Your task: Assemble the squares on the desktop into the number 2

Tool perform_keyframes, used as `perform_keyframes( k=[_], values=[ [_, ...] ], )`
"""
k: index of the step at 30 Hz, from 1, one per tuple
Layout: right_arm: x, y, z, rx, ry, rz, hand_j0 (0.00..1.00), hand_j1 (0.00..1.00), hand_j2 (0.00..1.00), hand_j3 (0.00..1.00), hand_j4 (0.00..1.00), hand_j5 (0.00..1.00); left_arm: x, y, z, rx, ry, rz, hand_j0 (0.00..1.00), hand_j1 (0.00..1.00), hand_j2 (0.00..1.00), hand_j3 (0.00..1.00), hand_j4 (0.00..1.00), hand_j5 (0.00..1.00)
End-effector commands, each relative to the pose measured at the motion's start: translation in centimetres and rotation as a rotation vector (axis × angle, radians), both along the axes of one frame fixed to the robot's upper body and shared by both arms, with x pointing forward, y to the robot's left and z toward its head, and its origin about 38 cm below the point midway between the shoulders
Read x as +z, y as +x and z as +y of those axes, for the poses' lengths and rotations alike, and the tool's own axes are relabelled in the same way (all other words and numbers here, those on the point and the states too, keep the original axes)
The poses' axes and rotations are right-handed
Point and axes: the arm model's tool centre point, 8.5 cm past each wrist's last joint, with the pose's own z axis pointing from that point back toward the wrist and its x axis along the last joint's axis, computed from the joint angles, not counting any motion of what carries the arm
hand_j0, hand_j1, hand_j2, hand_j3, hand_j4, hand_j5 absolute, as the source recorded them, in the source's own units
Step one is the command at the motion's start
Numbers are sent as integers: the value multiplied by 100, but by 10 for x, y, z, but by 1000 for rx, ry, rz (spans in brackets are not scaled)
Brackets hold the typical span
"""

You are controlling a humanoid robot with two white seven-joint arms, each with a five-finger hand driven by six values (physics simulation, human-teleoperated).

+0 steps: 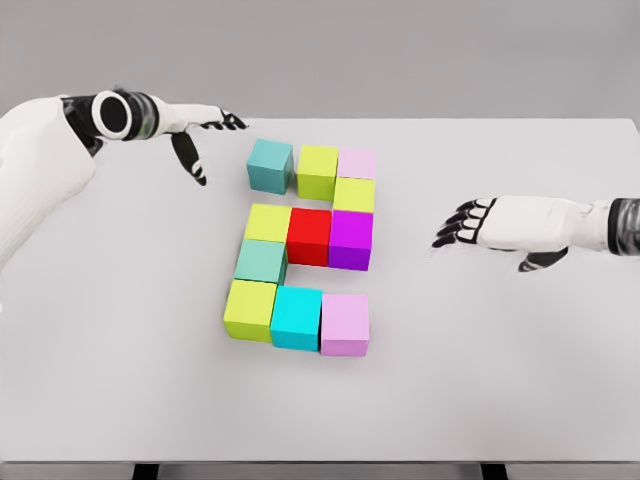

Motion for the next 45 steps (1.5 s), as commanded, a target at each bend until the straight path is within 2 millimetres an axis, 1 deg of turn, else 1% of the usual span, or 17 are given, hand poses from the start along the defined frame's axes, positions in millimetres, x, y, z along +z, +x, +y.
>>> perform_keyframes(
  k=[1,5,7,11,13,14,16,19,21,23,24,28,31,32,37,41,45],
  values=[
    [4,11,-22,-84,38,10,100,100,100,100,100,100,2,-1,20,23,17,-5,100,100,100,100,100,100],
    [18,17,-37,-140,116,-6,100,100,100,100,100,100,-7,-6,11,-66,44,0,100,100,100,100,100,100],
    [13,17,-42,-161,134,14,100,100,100,100,100,100,-10,-9,5,-122,45,-4,100,100,100,100,100,100],
    [0,19,-21,-175,309,1,100,100,100,100,100,100,-15,-12,4,-139,46,4,100,100,100,100,100,100],
    [-19,8,-33,-257,428,10,100,100,100,100,100,100,-16,-13,3,-153,44,2,100,100,100,100,100,100],
    [-19,7,-36,-277,466,-4,100,100,100,100,100,100,-18,-13,3,-157,41,4,100,100,100,100,100,100],
    [7,18,-37,-291,546,-83,100,100,100,100,100,100,-18,-15,0,-180,37,2,100,100,100,100,100,100],
    [10,24,-80,-426,623,-123,100,100,100,100,100,100,-15,-17,-9,-215,27,-8,100,100,100,100,100,100],
    [-11,31,-66,-434,663,-74,100,100,100,100,100,100,-14,-17,-12,-223,24,-11,100,100,100,100,100,100],
    [-9,32,-66,-435,674,-80,100,100,100,100,100,100,-16,-18,-13,-225,24,-9,100,100,100,100,100,100],
    [-12,34,-56,-423,695,-72,100,100,100,100,100,100,-16,-18,-14,-226,24,-9,100,100,100,100,100,100],
    [-21,36,-44,-402,678,-42,100,100,100,100,100,100,-17,-18,-12,-218,22,-5,100,100,100,100,100,100],
    [-21,36,-44,-402,675,-41,100,100,100,100,100,100,-19,-18,-7,-202,27,0,100,100,100,100,100,100],
    [-21,36,-45,-403,673,-41,100,100,100,100,100,100,-17,-17,6,-180,35,-1,100,100,100,100,100,100],
    [-26,36,-49,-418,670,-30,100,100,100,100,100,100,-11,-19,30,-160,37,-8,100,100,100,100,100,100],
    [-28,35,-49,-419,669,-27,100,100,100,100,100,100,5,-30,21,-253,17,-50,100,100,100,100,100,100],
    [-30,33,-49,-421,667,-21,100,100,100,100,100,100,-2,-34,13,-304,19,-42,100,100,100,100,100,100]
  ],
)
